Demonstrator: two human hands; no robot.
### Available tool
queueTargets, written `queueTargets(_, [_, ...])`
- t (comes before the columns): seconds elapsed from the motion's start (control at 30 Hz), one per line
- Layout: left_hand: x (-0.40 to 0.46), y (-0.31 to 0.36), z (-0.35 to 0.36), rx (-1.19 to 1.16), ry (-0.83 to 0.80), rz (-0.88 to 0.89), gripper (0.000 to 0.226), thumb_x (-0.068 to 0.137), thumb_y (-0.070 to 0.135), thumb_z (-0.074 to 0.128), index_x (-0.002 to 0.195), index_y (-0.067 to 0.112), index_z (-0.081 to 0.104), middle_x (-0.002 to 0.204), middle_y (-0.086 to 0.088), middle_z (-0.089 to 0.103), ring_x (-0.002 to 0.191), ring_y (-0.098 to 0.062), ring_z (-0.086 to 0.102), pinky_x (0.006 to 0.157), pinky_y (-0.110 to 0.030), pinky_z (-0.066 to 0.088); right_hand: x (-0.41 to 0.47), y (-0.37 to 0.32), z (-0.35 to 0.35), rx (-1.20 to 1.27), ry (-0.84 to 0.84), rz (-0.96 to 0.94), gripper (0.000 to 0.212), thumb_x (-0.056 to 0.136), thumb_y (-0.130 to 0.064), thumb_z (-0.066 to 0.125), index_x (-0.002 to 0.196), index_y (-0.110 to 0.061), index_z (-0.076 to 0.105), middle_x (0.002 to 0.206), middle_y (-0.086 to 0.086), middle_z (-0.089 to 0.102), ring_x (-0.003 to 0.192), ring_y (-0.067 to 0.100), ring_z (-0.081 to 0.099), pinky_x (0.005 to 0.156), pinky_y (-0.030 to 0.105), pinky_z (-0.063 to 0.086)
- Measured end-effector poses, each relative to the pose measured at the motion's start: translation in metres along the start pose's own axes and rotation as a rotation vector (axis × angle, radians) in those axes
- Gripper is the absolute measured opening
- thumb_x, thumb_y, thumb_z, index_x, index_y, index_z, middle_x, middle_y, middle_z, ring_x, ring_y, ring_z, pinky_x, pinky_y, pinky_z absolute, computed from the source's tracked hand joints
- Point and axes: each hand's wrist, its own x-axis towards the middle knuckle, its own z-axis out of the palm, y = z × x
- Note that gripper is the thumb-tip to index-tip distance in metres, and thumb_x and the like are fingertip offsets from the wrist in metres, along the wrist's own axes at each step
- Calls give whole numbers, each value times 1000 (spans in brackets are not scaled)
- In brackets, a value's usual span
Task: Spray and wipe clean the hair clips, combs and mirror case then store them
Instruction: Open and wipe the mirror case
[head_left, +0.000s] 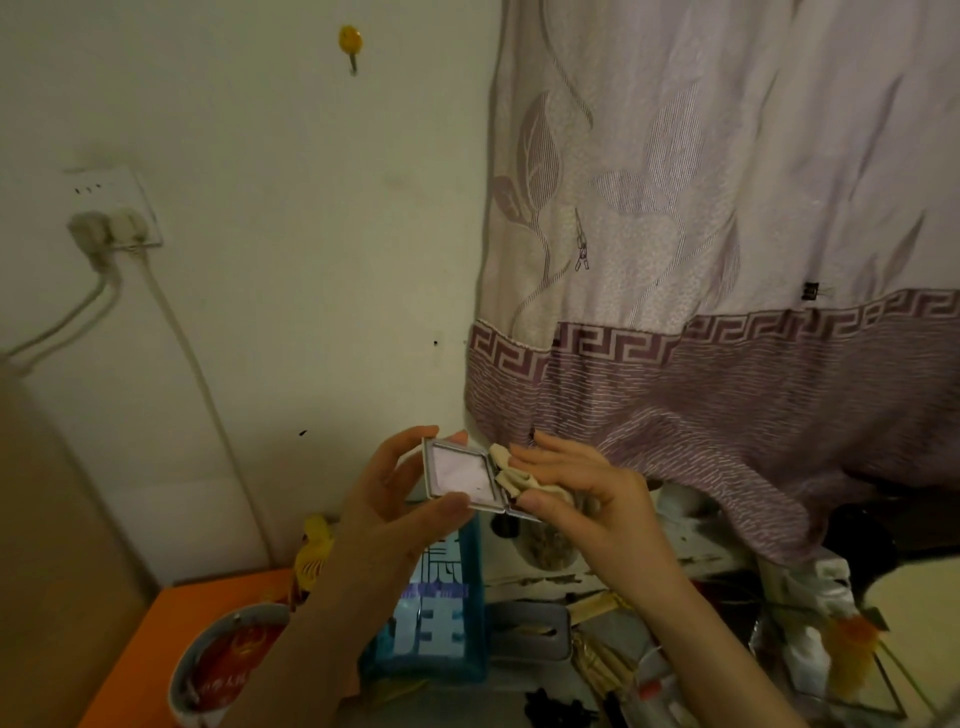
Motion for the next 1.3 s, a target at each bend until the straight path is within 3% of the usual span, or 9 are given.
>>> queueTargets(0.33, [-3, -2, -1, -81, 25, 5, 56, 64, 8, 68, 118, 18, 55, 116, -1, 69, 103, -28, 67, 70, -27, 58, -15, -5, -5, 114, 41, -3, 24, 75, -27, 68, 98, -21, 76, 103, -10, 73, 116, 4, 57, 97, 25, 48])
queueTargets(0.47, [-6, 3, -1, -17, -1, 23, 52, 70, 8, 73, 117, 19, 55, 117, 1, 69, 105, -26, 67, 73, -30, 58, -16, -11, -7, 243, 167, 20, 21, 80, -25, 65, 96, -30, 76, 103, -9, 74, 95, 26, 68, 78, 42, 56])
queueTargets(0.67, [-10, 7, 3, 2, -43, 15, 59, 67, 10, 75, 120, 19, 52, 118, -1, 68, 105, -29, 66, 79, -41, 59, -2, -14, -7, 178, 209, 34, 22, 77, -26, 65, 98, -29, 73, 100, -17, 72, 97, 5, 68, 83, 21, 53])
queueTargets(0.83, [-9, 8, 4, -69, -4, 20, 59, 63, 6, 68, 118, 18, 53, 115, -1, 69, 103, -28, 67, 70, -29, 59, -9, -11, -1, 176, 168, 1, 24, 78, -24, 66, 100, -21, 74, 102, -15, 72, 98, 6, 68, 86, 26, 55])
queueTargets(0.97, [-9, 12, 8, -132, 24, 0, 90, 37, 31, 96, 116, 18, 56, 113, -4, 70, 99, -26, 69, 66, -26, 58, -13, -13, -1, 181, 160, -10, 26, 78, -22, 67, 101, -14, 75, 101, -9, 74, 96, 7, 68, 84, 23, 54])
queueTargets(1.07, [-8, 14, 10, -153, 16, -5, 96, 28, 37, 97, 114, 18, 57, 111, -4, 71, 97, -27, 69, 65, -25, 58, -17, -13, 0, 235, 165, -33, 25, 77, -21, 70, 100, -11, 75, 100, -6, 74, 97, 11, 69, 83, 24, 54])
queueTargets(1.17, [-9, 12, 9, -153, 33, -1, 78, 45, 21, 92, 115, 18, 57, 113, -5, 70, 98, -26, 69, 66, -25, 58, -22, -13, -1, 283, 160, -42, 21, 78, -22, 72, 97, -16, 77, 97, 1, 75, 92, 25, 70, 81, 34, 55])
queueTargets(1.23, [-10, 10, 7, -165, 34, 5, 57, 63, 4, 70, 116, 18, 56, 115, -6, 69, 100, -27, 69, 67, -26, 58, -21, -14, -4, 335, 196, -5, 16, 79, -22, 71, 93, -25, 78, 91, 6, 75, 82, 39, 67, 74, 40, 54])
queueTargets(1.3, [-10, 8, 5, -152, 10, 2, 55, 67, 2, 61, 119, 18, 54, 114, -4, 69, 102, -27, 68, 69, -27, 59, -16, -14, -10, 334, 290, 9, 18, 77, -22, 68, 90, -28, 78, 91, -1, 76, 85, 28, 71, 75, 31, 56])
